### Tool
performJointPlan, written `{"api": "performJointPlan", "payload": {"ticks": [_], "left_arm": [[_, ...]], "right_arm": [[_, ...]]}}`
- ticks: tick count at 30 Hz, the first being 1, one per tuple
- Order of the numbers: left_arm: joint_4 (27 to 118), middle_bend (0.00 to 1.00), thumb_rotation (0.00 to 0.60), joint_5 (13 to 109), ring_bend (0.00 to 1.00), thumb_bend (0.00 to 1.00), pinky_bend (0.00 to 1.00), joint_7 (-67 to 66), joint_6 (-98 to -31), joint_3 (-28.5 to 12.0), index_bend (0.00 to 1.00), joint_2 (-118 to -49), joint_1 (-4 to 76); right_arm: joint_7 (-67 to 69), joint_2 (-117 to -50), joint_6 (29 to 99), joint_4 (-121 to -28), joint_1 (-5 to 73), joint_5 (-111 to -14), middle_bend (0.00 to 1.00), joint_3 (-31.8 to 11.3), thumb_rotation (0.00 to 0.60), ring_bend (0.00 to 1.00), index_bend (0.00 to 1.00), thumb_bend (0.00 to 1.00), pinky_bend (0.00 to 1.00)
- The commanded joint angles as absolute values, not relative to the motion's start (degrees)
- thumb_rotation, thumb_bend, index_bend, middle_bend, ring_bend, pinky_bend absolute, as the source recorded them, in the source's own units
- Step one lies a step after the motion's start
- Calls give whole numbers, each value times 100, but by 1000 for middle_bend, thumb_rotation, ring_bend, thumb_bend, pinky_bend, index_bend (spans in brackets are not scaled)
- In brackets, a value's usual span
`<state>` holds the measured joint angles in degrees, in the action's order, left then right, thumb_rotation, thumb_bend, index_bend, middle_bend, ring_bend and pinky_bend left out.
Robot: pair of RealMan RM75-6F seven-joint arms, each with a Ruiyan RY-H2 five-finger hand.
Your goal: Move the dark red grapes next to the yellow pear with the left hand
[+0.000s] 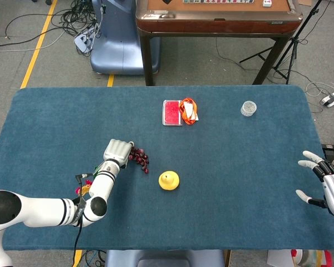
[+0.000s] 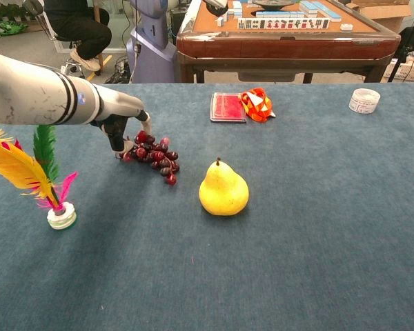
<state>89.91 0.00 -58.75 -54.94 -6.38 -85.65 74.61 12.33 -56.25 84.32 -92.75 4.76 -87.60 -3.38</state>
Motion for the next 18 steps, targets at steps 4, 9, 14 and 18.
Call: {"api": "performJointPlan", "payload": {"ticks": [4, 9, 14, 18], "left_arm": [[9166, 1000, 600, -111, 1000, 552, 1000, -5932, -5451, -638, 200, -8510, 7525], [9429, 1000, 600, -288, 1000, 552, 1000, -5958, -5335, -652, 202, -8388, 7604], [9653, 1000, 600, -390, 1000, 553, 1000, -5993, -5329, -623, 202, -8309, 7710], [9824, 1000, 600, -494, 1000, 552, 1000, -6013, -5325, -580, 207, -8209, 7781]], "right_arm": [[1263, -5617, 8423, -9262, 478, -8754, 172, -340, 600, 167, 286, 112, 312], [1262, -5618, 8415, -9263, 483, -8764, 172, -335, 600, 167, 286, 112, 312], [1261, -5616, 8433, -9271, 475, -8770, 172, -336, 600, 167, 286, 112, 312], [1273, -5612, 8428, -9263, 476, -8769, 172, -334, 600, 167, 286, 112, 312]]}}
